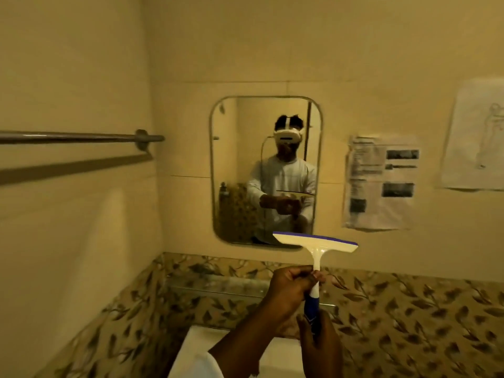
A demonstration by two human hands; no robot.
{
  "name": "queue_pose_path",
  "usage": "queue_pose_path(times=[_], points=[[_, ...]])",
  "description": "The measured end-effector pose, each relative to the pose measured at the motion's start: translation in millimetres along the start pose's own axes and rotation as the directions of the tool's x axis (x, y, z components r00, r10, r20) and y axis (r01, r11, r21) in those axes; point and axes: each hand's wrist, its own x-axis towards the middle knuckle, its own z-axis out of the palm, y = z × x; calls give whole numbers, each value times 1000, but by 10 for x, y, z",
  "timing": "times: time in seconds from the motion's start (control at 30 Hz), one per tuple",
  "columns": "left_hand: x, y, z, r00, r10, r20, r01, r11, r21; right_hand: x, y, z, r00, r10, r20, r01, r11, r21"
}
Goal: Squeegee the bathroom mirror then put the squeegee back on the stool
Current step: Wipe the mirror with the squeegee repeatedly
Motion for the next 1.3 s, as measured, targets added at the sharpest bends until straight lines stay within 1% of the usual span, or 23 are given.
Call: queue_pose_path(times=[0.07,0.1,0.2,0.33,0.43,0.63,0.8,0.9,1.0,1.17,1.3], points=[[-42,122,-307,999,27,-41,-28,1000,-14,-54,-276,263,1000,-19,-1,19,1000,-2],[-63,177,-465,998,38,-59,-40,998,-39,-83,-397,414,998,-58,-7,58,998,22],[-128,340,-896,994,63,-87,-71,994,-84,-129,-588,788,993,-113,29,112,994,17],[-203,512,-1293,991,85,-104,-93,992,-79,-229,-850,1106,988,-148,42,145,987,72],[-223,606,-1420,990,94,-110,-103,992,-78,-274,-982,1208,985,-169,41,162,977,135],[-154,778,-1302,975,128,-180,-153,979,-136,-141,-1081,1151,977,-214,-10,212,961,174],[-63,981,-972,965,172,-196,-199,972,-125,99,-1146,926,961,-274,-46,277,930,242],[10,1129,-858,955,203,-217,-228,969,-98,237,-1264,844,954,-297,-33,294,912,284],[48,1268,-829,941,226,-250,-254,963,-85,358,-1388,768,945,-326,-9,314,905,287],[93,1543,-853,924,303,-232,-319,947,-35,557,-1696,680,918,-396,-30,387,875,291],[194,1821,-902,915,351,-199,-363,931,-30,688,-1985,705,895,-441,-62,438,847,300]])
